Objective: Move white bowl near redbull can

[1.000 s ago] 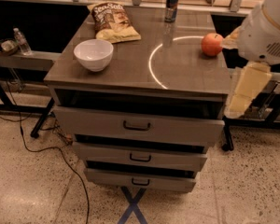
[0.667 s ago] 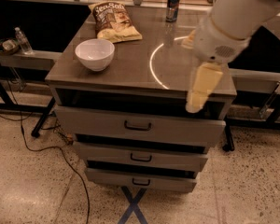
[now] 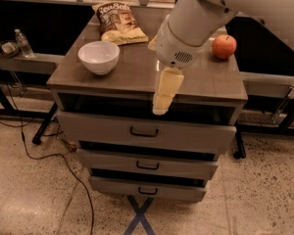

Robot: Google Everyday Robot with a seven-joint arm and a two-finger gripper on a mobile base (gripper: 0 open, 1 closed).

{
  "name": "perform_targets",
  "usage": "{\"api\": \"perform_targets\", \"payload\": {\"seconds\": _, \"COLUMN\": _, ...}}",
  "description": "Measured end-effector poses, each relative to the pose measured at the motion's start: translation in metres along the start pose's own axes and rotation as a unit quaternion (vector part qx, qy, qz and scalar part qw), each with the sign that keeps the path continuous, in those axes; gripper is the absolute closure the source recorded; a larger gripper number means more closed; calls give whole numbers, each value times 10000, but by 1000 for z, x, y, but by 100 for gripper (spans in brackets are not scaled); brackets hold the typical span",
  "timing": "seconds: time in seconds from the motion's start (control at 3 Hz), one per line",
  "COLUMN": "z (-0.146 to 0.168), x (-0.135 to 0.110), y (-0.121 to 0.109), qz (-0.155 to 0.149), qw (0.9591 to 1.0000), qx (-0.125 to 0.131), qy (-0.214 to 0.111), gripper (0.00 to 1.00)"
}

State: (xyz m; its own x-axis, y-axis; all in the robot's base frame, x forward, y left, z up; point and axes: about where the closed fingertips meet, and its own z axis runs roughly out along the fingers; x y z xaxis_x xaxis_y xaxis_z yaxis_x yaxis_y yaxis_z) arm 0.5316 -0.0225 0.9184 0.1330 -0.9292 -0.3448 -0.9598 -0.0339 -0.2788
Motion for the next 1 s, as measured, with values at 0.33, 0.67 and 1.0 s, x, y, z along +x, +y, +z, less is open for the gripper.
{"api": "perform_targets", "payload": {"seconds": 0.33, "z": 10, "x": -12, "y": -9, "qz": 16, "qw": 9999, "qx": 81, "qy": -148, "gripper": 0}}
{"api": "perform_targets", "payload": {"seconds": 0.67, "z": 50, "x": -41, "y": -46, "qz": -28, "qw": 9975, "qx": 223, "qy": -667, "gripper": 0}}
{"api": "perform_targets", "payload": {"seconds": 1.0, "z": 82, "x": -75, "y": -79, "qz": -279, "qw": 9939, "qx": 201, "qy": -1049, "gripper": 0}}
